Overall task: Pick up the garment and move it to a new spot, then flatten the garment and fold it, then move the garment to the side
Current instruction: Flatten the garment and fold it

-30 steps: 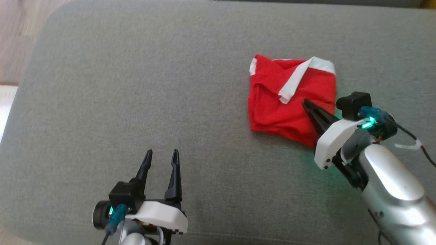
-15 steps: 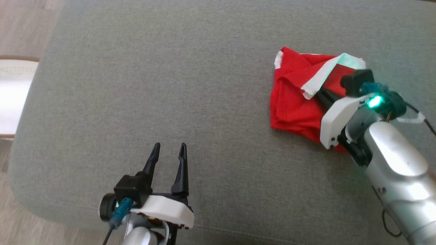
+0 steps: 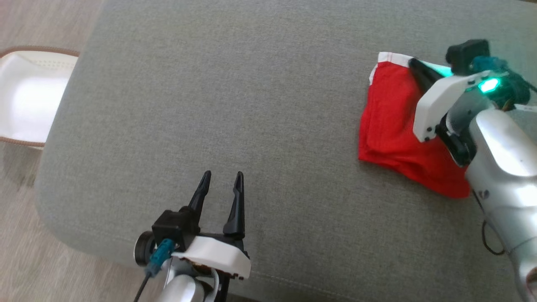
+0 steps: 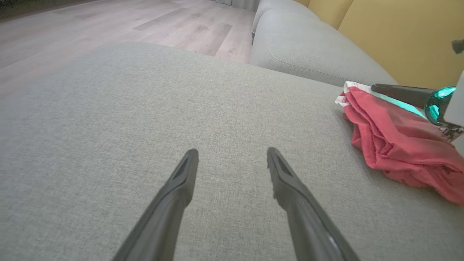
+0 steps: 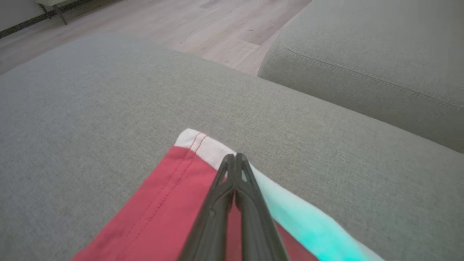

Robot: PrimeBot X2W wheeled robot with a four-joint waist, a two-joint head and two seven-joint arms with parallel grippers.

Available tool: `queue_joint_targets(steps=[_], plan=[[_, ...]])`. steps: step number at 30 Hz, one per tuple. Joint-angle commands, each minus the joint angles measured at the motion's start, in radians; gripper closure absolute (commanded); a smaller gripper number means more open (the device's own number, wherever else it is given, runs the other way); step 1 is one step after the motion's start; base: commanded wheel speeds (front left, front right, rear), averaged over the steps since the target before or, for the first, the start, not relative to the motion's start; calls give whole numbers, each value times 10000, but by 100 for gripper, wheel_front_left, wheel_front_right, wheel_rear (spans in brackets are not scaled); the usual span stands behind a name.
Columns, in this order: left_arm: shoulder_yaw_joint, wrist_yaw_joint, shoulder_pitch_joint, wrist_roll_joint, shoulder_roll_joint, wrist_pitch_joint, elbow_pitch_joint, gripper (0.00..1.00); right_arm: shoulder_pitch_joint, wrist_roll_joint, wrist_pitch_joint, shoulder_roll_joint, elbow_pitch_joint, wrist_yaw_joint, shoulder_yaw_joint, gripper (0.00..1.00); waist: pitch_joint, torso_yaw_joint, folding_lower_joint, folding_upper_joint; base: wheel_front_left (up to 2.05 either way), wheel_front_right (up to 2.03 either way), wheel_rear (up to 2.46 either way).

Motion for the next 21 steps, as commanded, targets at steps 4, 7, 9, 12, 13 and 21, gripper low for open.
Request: queue_joint_targets(steps=[4, 7, 9, 12, 13, 21], plan=[[273, 137, -214, -138, -17, -122, -260, 0, -318, -148, -698, 477, 198, 67, -11, 100, -180, -19, 0, 0, 0, 0, 0], [431, 176, -88, -84, -17, -122, -266, 0, -164, -242, -1243, 649, 260, 67, 92, 100, -415, -252, 0, 0, 0, 0, 0], [564, 175, 24, -18, -17, -122, -257, 0, 32, -346, -1852, 707, 226, 67, -52, 100, -657, -451, 0, 0, 0, 0, 0], [842, 156, 241, 129, -17, -122, -232, 0, 513, -657, -2734, 740, 90, 67, -275, 13, -1016, -829, 0, 0, 0, 0, 0], [941, 138, 317, 182, -17, -122, -224, 0, 696, -786, -2995, 726, 45, 67, -402, 0, -1146, -952, 0, 0, 0, 0, 0], [1737, -137, 926, 683, -17, -122, -141, 0, 2872, -1504, -3898, 687, -1202, 67, -2399, 0, -2068, -1868, 0, 0, 0, 0, 0]])
